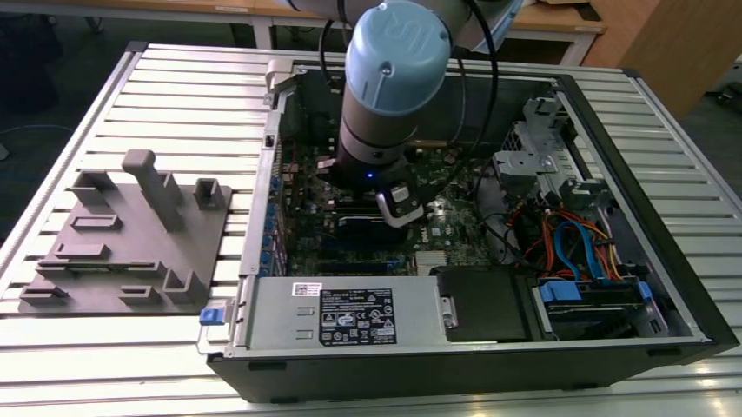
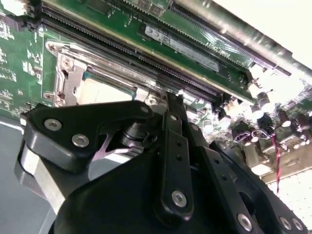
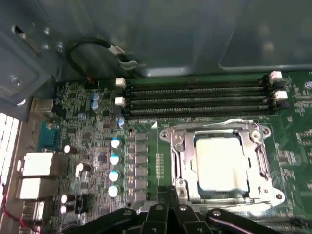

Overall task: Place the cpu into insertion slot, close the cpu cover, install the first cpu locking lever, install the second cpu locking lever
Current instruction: 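Install the second cpu locking lever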

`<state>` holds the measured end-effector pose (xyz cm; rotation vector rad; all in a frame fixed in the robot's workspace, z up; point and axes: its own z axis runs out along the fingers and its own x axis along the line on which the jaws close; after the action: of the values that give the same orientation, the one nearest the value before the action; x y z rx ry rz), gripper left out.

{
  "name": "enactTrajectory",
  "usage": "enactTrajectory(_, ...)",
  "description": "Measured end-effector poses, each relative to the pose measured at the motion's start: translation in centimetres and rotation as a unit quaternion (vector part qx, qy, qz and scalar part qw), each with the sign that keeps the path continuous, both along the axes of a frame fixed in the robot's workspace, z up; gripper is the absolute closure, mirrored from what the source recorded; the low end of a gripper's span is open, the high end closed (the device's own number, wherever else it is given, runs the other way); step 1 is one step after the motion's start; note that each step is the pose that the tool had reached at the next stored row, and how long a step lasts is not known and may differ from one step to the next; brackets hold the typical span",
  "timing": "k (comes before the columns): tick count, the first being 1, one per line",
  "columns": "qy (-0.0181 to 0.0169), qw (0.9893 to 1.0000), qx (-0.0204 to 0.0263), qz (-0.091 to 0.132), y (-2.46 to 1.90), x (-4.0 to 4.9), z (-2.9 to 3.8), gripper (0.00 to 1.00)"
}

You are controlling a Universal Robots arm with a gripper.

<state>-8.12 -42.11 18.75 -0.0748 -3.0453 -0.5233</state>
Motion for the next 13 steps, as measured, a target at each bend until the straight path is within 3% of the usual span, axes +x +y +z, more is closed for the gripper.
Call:
enactTrajectory(6,0.0001,1.0,0.0001,0.0,0.22,-0.02,0.26,0.9)
enactTrajectory(13,0.0001,1.0,0.0001,0.0,0.24,-0.06,1.96,0.9)
